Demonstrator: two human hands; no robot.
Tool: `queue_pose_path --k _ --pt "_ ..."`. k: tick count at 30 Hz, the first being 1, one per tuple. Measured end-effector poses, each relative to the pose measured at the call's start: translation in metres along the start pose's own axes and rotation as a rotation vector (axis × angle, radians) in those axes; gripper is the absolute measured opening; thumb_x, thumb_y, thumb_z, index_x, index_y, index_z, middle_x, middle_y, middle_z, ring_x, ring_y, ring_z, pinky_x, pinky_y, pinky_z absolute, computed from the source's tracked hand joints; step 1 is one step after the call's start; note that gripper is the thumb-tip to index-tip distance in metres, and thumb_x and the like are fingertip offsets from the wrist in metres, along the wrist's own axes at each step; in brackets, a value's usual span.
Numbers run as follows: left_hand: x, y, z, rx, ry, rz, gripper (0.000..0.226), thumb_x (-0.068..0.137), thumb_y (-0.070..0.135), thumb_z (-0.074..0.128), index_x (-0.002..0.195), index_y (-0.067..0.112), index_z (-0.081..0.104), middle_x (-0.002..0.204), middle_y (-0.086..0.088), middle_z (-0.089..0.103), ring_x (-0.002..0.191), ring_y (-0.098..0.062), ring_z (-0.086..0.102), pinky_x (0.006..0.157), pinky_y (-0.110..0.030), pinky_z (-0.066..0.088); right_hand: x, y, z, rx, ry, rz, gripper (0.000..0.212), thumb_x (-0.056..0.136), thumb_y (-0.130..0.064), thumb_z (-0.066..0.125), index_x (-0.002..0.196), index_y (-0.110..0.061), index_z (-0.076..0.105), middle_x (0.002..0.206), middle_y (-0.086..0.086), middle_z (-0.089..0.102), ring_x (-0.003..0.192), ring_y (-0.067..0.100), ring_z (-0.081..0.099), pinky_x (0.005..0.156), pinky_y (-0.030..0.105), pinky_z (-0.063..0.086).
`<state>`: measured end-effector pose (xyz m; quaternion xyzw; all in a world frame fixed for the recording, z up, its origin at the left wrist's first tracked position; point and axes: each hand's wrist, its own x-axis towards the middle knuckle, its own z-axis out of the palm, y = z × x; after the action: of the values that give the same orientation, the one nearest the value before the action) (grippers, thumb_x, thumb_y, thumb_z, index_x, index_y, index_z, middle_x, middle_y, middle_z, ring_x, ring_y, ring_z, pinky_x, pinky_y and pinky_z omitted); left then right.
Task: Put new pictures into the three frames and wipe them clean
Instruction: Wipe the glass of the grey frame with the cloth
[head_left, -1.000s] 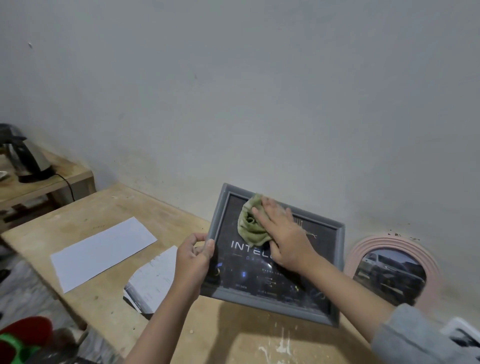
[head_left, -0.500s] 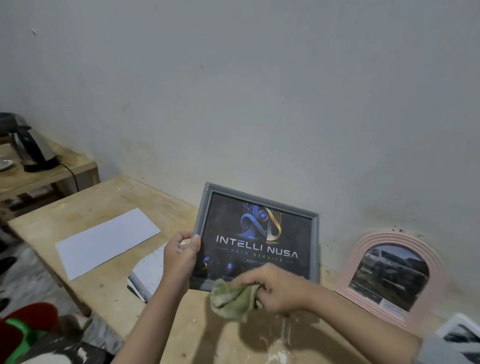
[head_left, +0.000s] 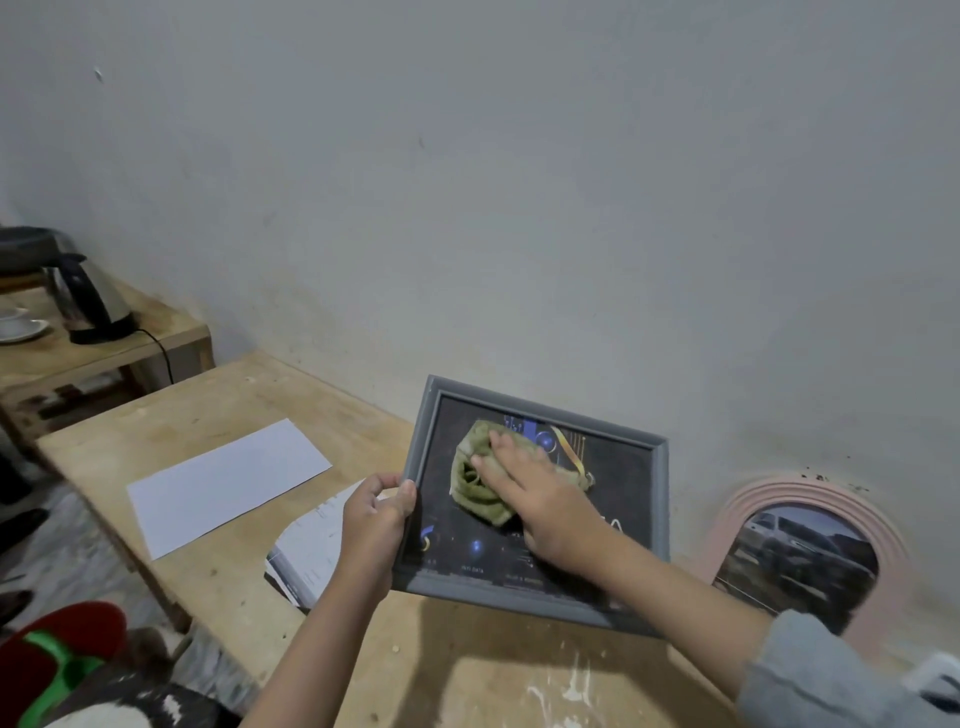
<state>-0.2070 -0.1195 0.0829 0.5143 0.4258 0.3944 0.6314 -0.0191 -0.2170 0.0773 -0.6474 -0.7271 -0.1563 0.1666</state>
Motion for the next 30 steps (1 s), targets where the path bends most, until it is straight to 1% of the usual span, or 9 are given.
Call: queue_pose_path --k 4,7,11,13,15,18,21,25,30 --pt "-0.002 -0.003 -0.003 0.004 0.029 -0.025 0.005 0.094 0.015 0.058 0.089 0.016 0.058 0.075 -0.014 0.059 0.061 -0.029 0.056 0.046 -0.031 0.048 -0.028 -0.018 0.019 0.180 -0.083 -0.006 0.094 0.054 0.012 0.041 0.144 -0.015 0.033 0.151 0.015 0.028 0.139 0.032 0.026 0.108 0.052 0.024" --pt "0.001 -0.005 -0.004 -0.021 0.067 -0.048 0.005 0.095 0.014 0.056 0.091 0.015 0.058 0.072 -0.012 0.062 0.056 -0.028 0.058 0.042 -0.028 0.049 -0.036 -0.030 0.012 0.429 -0.260 0.008 0.083 0.060 0.006 0.034 0.139 -0.015 0.046 0.148 0.010 0.037 0.139 0.021 0.031 0.114 0.042 0.030" --pt "0.005 -0.007 -0.005 -0.048 0.098 -0.083 0.004 0.095 0.014 0.056 0.096 0.011 0.058 0.066 -0.011 0.062 0.052 -0.026 0.057 0.039 -0.025 0.047 -0.020 -0.031 -0.017 0.645 -0.537 0.071 0.073 0.066 -0.001 0.031 0.126 -0.034 0.057 0.117 -0.003 0.067 0.098 0.024 0.067 0.084 0.042 0.055" --pt "0.007 -0.007 -0.004 -0.054 0.097 -0.093 0.005 0.095 0.014 0.056 0.094 0.010 0.058 0.063 -0.010 0.060 0.042 -0.022 0.054 0.037 -0.025 0.044 -0.003 -0.024 -0.033 0.674 -0.457 0.158 0.072 0.069 0.004 0.031 0.126 -0.031 0.059 0.115 -0.003 0.068 0.094 0.017 0.068 0.085 0.033 0.056" --pt "0.007 -0.006 -0.001 -0.047 0.068 -0.100 0.006 0.095 0.016 0.056 0.097 0.010 0.058 0.066 -0.010 0.057 0.043 -0.024 0.054 0.041 -0.026 0.043 0.019 -0.014 -0.044 0.618 -0.246 0.206 0.071 0.071 0.008 0.034 0.133 -0.022 0.054 0.130 0.002 0.060 0.110 0.013 0.061 0.097 0.024 0.047" --pt "0.005 -0.004 0.004 -0.026 0.008 -0.056 0.008 0.095 0.016 0.056 0.101 0.014 0.061 0.071 -0.013 0.063 0.050 -0.028 0.057 0.046 -0.030 0.046 0.045 0.007 -0.039 0.339 -0.026 0.126 0.082 0.068 0.014 0.038 0.145 -0.015 0.035 0.151 0.009 0.032 0.140 0.019 0.029 0.115 0.033 0.027" --pt "-0.001 -0.001 0.012 0.009 -0.038 0.056 0.011 0.095 0.013 0.056 0.102 0.016 0.064 0.075 -0.022 0.069 0.059 -0.030 0.063 0.051 -0.036 0.052 0.054 0.010 -0.026 0.133 0.000 0.106 0.093 0.063 0.020 0.047 0.148 -0.009 0.022 0.156 0.015 0.010 0.144 0.028 0.007 0.115 0.043 0.025" --pt "-0.001 -0.001 0.014 -0.006 -0.011 0.129 0.013 0.094 0.010 0.056 0.097 0.020 0.065 0.069 -0.021 0.065 0.064 -0.031 0.058 0.061 -0.046 0.052 0.042 -0.011 -0.009 0.102 0.085 0.038 0.099 0.050 0.017 0.054 0.144 -0.004 0.032 0.150 0.022 0.028 0.139 0.037 0.026 0.103 0.053 0.040" --pt "0.001 0.000 0.008 -0.003 0.012 0.131 0.011 0.093 0.011 0.058 0.099 0.018 0.064 0.073 -0.019 0.065 0.068 -0.027 0.058 0.065 -0.038 0.049 0.011 -0.041 0.007 0.187 0.006 -0.064 0.082 0.060 0.005 0.030 0.142 -0.006 0.032 0.147 0.021 0.036 0.137 0.034 0.033 0.108 0.047 0.035"
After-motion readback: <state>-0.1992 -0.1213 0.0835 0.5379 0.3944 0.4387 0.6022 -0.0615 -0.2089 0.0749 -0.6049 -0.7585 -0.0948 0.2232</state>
